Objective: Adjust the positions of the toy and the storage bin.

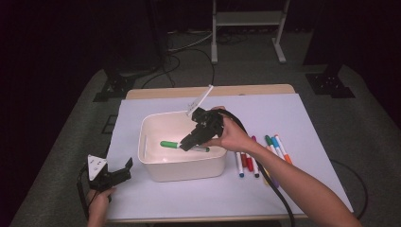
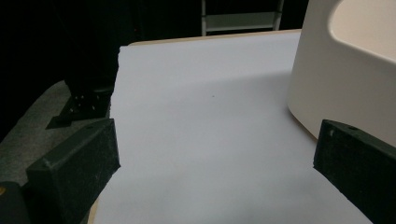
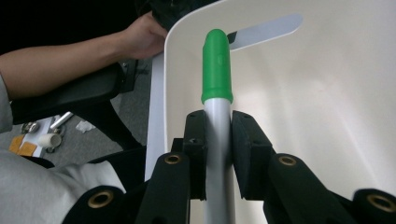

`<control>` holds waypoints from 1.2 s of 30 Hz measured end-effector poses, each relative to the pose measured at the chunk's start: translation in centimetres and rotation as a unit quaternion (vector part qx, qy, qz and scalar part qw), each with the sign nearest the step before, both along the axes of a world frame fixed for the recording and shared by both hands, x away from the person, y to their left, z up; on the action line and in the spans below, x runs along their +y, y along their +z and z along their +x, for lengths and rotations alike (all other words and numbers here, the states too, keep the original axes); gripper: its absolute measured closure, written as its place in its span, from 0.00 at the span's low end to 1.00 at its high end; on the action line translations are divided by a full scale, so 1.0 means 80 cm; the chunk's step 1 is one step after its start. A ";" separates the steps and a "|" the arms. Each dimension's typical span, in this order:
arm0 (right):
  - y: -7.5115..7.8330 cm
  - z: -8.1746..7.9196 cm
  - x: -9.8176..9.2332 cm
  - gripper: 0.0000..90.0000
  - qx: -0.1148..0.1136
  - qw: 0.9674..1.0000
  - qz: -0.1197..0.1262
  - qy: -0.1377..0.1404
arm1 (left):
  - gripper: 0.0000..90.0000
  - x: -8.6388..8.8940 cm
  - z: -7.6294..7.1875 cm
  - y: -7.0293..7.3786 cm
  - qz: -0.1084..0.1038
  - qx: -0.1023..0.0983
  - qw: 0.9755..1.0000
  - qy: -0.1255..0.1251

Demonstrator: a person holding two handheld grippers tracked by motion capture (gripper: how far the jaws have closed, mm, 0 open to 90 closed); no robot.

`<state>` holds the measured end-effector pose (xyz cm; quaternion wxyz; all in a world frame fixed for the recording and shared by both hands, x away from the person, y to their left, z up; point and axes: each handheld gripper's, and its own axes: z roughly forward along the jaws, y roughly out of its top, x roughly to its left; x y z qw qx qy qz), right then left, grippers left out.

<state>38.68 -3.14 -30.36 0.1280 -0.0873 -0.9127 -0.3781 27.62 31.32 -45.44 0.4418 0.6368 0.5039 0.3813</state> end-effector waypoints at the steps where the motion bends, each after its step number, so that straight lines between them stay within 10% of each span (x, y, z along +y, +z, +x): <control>1: -0.003 0.001 0.004 0.84 0.001 1.000 -0.004 0.002 | 0.00 0.000 0.000 0.000 -0.001 0.000 1.000 0.000; 20: -0.044 0.008 0.056 0.84 0.012 0.997 -0.064 0.045 | 0.00 0.001 0.001 0.000 -0.002 0.005 1.000 -0.001; 36: -0.027 -0.003 0.047 0.75 -0.010 0.997 -0.077 0.030 | 0.00 0.001 0.001 0.000 -0.002 0.004 1.000 -0.001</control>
